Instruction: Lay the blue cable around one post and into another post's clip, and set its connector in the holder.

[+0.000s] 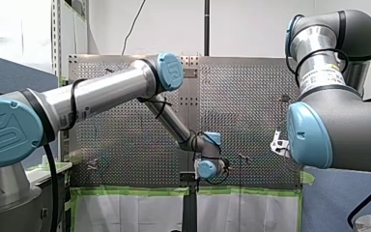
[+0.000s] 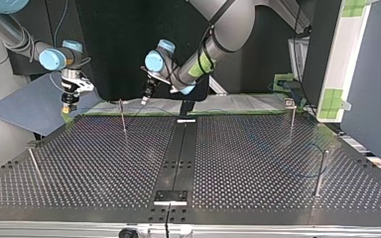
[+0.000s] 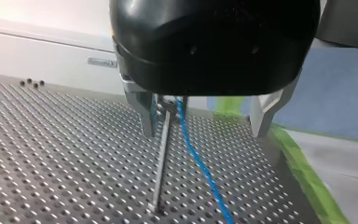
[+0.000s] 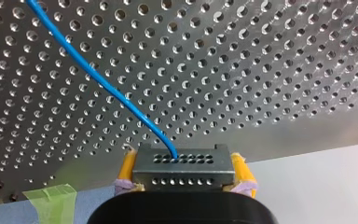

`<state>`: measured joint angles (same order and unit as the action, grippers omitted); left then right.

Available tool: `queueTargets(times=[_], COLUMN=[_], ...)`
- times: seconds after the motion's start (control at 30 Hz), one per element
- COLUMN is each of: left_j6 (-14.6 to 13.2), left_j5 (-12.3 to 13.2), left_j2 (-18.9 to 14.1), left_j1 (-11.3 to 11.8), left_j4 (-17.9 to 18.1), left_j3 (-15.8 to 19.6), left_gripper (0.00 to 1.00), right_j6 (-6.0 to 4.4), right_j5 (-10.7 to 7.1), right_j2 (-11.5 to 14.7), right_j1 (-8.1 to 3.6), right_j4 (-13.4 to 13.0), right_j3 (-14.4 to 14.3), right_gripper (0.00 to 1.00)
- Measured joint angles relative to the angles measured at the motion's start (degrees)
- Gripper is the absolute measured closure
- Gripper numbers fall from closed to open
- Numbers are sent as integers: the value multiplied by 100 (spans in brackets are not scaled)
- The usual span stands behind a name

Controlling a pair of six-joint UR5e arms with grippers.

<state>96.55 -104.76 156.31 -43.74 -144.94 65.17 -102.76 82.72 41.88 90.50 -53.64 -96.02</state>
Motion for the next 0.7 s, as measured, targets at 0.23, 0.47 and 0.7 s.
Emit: queueTargets(times=[0.23,0.47,0.7], left_j6=[-27,-23,-13], left_j5=[95,187,146], left_j2=[-309,-372,-371], left_j1=[-41,-130,-190], left_j4=[35,-216,-472], left_j3=[330,602,614], left_gripper=[0,0,0], right_j6=[-10,-39,-53], right_j5=[0,-1,-1], right_j2=[-10,-16,-24], right_j1=[12,16,16], right_j4=[3,12,-8], right_j3=[0,-1,0], right_gripper=[100,100,100])
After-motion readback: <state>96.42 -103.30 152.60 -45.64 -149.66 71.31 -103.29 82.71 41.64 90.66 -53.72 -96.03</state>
